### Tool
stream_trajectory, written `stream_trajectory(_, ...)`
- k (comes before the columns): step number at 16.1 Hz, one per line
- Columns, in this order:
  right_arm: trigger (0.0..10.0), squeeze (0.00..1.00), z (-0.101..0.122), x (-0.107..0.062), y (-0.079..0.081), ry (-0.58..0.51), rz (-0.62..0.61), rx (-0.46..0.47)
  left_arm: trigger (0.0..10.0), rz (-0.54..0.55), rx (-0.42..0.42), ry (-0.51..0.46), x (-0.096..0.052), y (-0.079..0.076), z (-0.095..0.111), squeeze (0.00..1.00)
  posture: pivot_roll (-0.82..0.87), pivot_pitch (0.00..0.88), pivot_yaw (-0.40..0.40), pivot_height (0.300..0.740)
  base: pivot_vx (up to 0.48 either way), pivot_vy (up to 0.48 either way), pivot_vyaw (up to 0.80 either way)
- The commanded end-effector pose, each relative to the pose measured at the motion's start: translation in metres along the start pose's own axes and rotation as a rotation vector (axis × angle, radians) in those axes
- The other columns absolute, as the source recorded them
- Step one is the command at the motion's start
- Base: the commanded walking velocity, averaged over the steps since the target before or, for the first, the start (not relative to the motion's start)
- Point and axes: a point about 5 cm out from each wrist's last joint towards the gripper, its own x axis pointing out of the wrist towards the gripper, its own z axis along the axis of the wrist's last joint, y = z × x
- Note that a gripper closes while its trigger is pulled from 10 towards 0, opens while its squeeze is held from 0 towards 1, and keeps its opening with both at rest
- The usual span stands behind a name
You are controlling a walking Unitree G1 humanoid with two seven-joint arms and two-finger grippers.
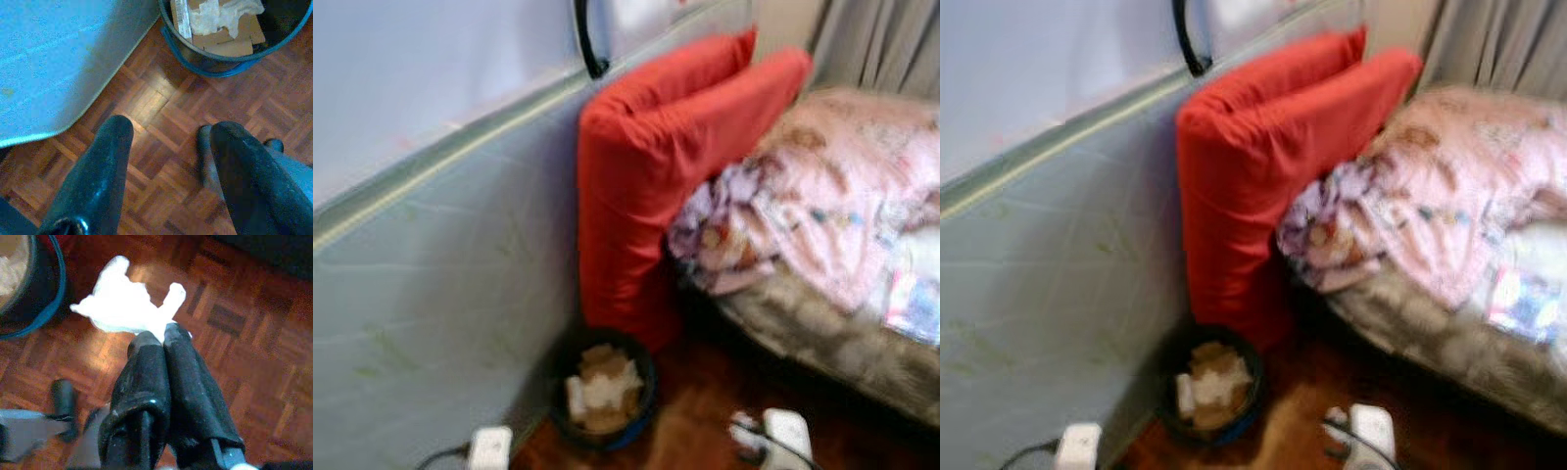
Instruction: Clean up the room
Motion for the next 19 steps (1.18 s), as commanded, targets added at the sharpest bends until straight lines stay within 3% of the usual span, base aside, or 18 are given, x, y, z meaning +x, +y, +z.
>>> stream_trajectory(1, 10.0, 0.00, 0.0079, 0.0018, 0.0088, -0.025, 0.025, -0.009, 10.0, 0.020, 0.025, 0.006, -0.0013, 0.0084, -0.0003, 0.00, 0.06, 0.018, 0.020, 0.740, 0.000, 0.000, 0.80)
stream_trajectory(10, 10.0, 0.00, 0.0135, 0.0027, 0.0116, -0.046, 0.032, 0.001, 10.0, 0.015, 0.013, -0.001, -0.0013, 0.0074, -0.0001, 0.00, 0.06, 0.007, 0.019, 0.740, 0.000, 0.000, 0.74)
stream_trajectory(19, 10.0, 0.00, 0.0157, 0.0030, 0.0088, -0.054, 0.025, 0.020, 10.0, 0.012, 0.002, -0.004, -0.0009, 0.0065, 0.0006, 0.00, 0.05, 0.011, 0.013, 0.740, 0.000, 0.000, 0.00)
